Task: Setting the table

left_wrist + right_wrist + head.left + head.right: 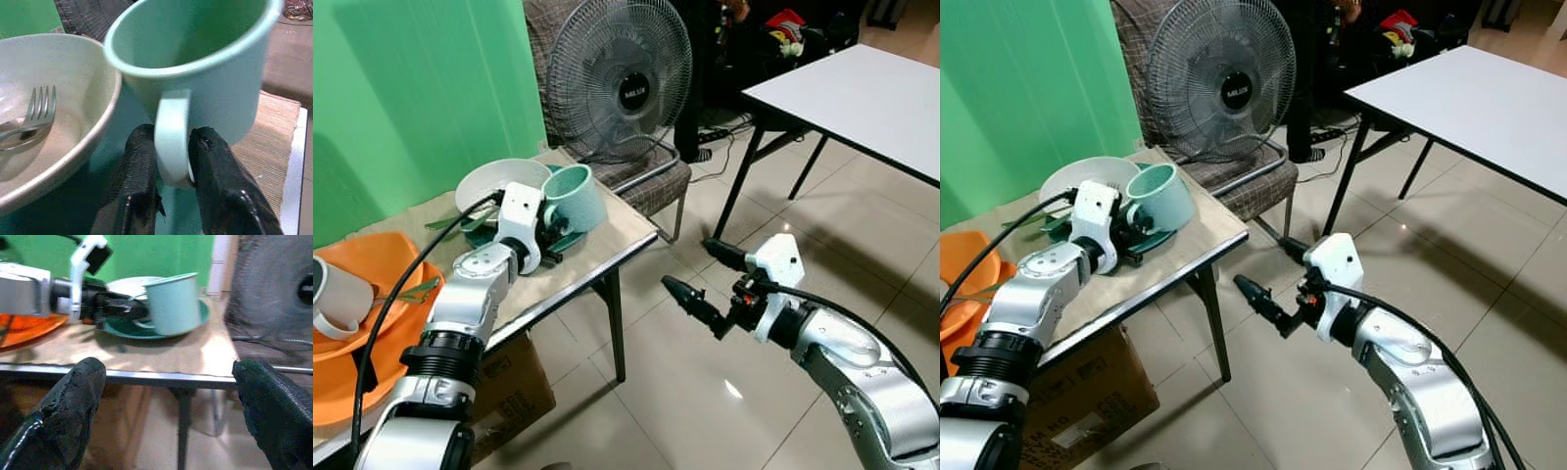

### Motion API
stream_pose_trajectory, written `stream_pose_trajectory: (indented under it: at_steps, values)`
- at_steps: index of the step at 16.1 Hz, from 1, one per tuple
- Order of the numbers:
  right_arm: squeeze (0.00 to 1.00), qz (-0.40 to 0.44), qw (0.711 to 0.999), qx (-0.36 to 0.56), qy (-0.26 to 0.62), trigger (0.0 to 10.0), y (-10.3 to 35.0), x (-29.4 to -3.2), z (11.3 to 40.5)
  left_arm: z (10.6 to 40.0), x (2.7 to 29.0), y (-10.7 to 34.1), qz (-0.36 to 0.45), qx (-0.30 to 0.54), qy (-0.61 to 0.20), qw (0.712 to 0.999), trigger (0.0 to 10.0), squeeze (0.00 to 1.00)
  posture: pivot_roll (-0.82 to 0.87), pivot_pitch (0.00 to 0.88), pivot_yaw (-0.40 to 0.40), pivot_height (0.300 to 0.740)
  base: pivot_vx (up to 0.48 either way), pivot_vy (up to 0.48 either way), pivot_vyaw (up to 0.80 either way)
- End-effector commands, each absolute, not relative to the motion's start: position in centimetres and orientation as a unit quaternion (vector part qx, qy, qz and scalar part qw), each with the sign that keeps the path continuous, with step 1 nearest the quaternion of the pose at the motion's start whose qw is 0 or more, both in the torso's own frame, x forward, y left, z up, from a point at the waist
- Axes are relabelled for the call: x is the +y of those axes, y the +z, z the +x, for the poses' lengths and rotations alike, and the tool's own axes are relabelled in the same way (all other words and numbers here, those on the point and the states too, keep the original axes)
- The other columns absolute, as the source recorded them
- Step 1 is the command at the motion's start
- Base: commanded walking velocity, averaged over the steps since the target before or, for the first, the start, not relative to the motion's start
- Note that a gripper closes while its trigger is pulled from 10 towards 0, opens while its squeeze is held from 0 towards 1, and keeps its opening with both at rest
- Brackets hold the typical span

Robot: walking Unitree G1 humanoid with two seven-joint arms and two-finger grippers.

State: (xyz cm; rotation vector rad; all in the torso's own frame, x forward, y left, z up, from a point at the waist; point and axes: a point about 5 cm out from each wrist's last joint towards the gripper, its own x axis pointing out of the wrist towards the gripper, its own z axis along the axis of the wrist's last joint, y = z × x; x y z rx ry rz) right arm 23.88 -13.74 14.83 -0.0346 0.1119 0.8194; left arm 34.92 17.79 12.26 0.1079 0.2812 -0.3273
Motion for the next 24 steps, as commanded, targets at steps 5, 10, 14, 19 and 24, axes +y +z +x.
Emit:
stream_pose_trajectory:
  at_steps: [5,10,14,19,24]
  values:
    - [0.0,0.006,0.876,0.075,0.477,10.0,15.2,-13.5,22.5,35.3,17.6,12.7,0.052,0.128,-0.164,0.977,0.0,0.0,-0.03,0.0,0.026,0.74,0.0,0.0,0.0]
    - [0.0,0.007,0.882,0.064,0.467,10.0,15.5,-13.7,22.9,35.4,17.7,13.2,0.051,0.115,-0.162,0.979,0.0,0.0,-0.03,0.0,0.029,0.74,0.0,0.0,0.0]
    - [0.0,0.04,0.958,-0.03,0.282,10.0,18.5,-16.9,24.1,34.3,15.1,18.4,0.036,-0.02,-0.194,0.98,0.0,0.0,-0.02,0.0,0.03,0.74,0.0,0.0,0.0]
    - [0.0,0.077,0.991,-0.04,0.102,10.0,17.9,-17.0,23.0,31.3,12.9,20.6,-0.008,-0.092,-0.164,0.982,0.0,0.0,-0.05,0.0,0.041,0.74,0.0,0.0,-0.09]
    - [0.0,0.07,0.997,-0.027,0.03,10.0,17.6,-18.2,23.7,30.5,12.9,20.2,0.009,-0.072,-0.181,0.981,10.0,0.0,-0.04,0.0,0.045,0.74,0.0,0.0,-0.74]
